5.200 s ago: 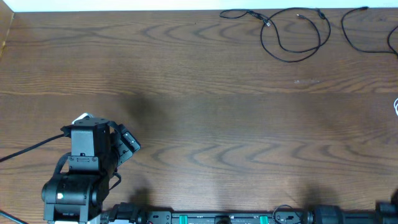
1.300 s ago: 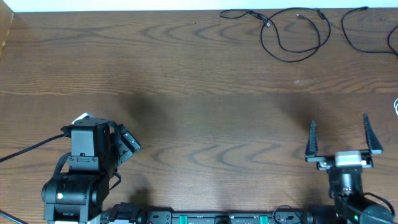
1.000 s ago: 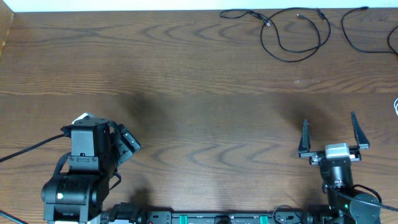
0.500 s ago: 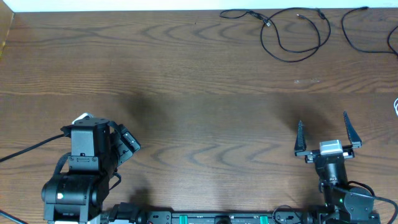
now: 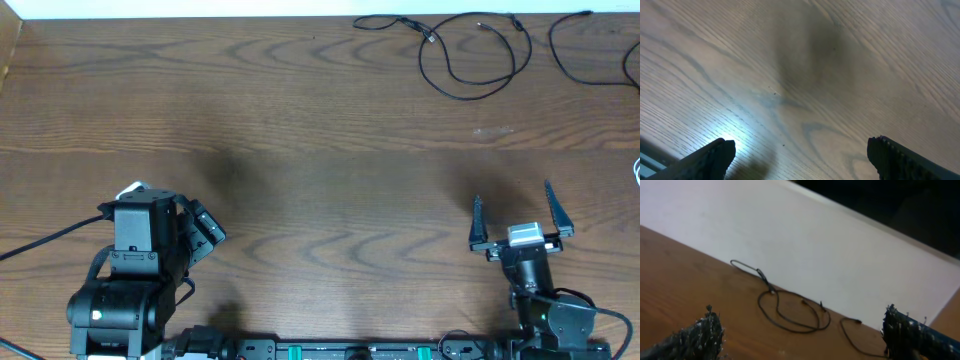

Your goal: Untangle cables

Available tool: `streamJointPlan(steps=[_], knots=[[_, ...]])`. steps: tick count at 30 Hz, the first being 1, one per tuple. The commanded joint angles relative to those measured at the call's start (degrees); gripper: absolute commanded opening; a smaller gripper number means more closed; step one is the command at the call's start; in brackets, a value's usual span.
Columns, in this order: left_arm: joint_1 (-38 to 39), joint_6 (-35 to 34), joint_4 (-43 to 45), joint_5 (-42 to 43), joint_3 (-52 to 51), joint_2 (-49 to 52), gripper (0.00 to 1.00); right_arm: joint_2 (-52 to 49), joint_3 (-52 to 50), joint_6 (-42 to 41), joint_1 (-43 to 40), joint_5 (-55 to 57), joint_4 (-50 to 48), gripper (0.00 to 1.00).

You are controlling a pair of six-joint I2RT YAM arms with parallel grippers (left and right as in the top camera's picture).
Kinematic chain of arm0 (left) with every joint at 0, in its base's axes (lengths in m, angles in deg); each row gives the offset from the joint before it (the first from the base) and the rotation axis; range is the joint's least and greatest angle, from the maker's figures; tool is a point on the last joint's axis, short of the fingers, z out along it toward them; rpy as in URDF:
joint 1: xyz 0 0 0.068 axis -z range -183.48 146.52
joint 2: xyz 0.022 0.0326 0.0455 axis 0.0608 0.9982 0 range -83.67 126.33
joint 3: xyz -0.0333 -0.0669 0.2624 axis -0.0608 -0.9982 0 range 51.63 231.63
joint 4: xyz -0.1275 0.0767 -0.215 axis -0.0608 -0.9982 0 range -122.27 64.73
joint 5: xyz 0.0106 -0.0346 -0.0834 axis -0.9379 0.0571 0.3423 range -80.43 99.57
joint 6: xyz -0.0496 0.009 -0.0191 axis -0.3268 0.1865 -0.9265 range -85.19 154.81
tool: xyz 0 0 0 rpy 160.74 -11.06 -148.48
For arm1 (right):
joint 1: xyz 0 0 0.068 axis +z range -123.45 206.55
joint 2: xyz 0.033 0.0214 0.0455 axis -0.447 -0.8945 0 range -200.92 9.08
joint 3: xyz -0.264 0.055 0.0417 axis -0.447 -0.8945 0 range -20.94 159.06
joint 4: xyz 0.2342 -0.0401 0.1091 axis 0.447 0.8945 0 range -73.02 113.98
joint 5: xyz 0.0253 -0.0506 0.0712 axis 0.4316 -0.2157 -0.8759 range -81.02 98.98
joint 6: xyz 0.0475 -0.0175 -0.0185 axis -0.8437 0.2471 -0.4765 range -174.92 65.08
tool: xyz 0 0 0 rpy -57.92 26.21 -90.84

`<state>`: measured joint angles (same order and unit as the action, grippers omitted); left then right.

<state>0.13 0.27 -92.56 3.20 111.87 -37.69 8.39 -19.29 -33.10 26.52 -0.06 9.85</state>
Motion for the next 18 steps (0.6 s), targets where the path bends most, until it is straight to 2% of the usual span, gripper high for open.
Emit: streamJointPlan(steps=[1,9,18], knots=[[-0.2,-0.1,-0.2,-0.7,-0.2,0.1,0.91,0.4,-1.4,0.5,0.6,-0.8,-0.1,0.99],[-0.2,-0.1,-0.2,-0.7,-0.2,0.1,0.91,0.4,-1.4,0.5,0.5,-1.3,1.2,0.99],[-0.2,-0.1,-0.2,-0.8,-0.2,0.1,0.91,0.4,-1.4,0.5,0.6,-2.3,7.5,0.99]])
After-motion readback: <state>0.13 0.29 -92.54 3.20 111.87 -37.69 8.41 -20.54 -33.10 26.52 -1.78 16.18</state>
